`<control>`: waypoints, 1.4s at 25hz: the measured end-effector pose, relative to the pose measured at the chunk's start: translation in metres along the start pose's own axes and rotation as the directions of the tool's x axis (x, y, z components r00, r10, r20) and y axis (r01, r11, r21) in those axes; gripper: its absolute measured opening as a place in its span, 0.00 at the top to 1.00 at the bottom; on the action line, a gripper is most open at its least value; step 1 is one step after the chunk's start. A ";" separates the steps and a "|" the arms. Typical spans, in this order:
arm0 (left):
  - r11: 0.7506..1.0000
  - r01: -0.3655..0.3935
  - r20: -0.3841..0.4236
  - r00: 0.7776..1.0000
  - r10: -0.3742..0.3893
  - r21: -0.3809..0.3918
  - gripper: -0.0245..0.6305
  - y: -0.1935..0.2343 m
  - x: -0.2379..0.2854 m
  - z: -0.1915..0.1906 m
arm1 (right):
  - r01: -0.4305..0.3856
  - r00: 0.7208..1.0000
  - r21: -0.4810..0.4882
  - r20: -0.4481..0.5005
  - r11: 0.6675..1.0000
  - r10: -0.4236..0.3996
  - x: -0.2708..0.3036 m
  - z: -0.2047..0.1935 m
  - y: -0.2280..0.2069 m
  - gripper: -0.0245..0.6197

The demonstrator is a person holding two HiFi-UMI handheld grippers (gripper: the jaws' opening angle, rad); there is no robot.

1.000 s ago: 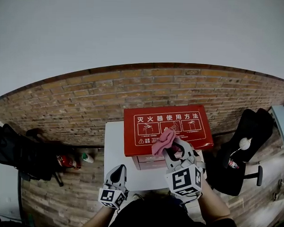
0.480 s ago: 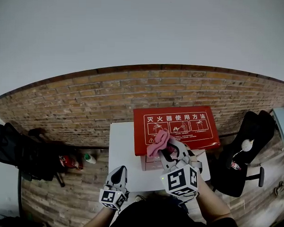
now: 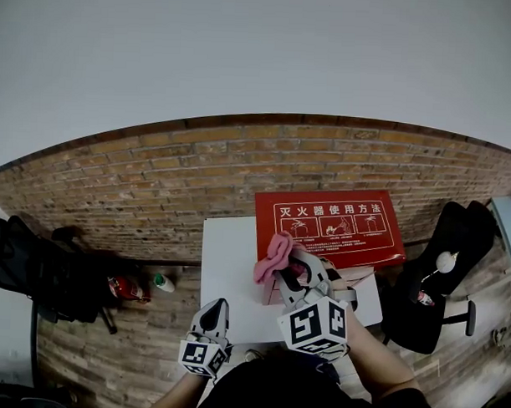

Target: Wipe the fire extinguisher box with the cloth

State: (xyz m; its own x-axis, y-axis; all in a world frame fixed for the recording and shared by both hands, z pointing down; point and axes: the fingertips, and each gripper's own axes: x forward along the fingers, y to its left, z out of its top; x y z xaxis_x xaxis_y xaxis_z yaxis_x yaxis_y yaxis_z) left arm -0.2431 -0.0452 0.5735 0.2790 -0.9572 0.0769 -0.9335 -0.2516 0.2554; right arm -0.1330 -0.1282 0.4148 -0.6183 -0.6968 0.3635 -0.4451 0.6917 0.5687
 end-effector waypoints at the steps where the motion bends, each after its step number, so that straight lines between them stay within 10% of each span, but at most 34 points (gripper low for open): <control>1: 1.000 0.000 -0.001 1.000 0.000 -0.002 0.94 0.002 -0.001 0.000 | -0.004 1.000 -0.007 -0.001 1.000 0.004 0.002 0.003 0.003 0.83; 35: 0.982 -0.161 0.036 0.986 0.165 -0.099 0.94 0.032 -0.007 -0.003 | -0.158 0.986 -0.188 -0.087 0.969 0.144 0.067 0.028 -0.004 0.83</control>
State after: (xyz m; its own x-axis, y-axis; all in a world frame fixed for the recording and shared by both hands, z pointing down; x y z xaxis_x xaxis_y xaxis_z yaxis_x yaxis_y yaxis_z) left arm -0.2745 -0.0466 0.5839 0.1131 -0.9901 0.0830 -0.9392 -0.0792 0.3341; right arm -0.1908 -0.1726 0.4167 -0.6170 -0.6037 0.5048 -0.2116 0.7452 0.6324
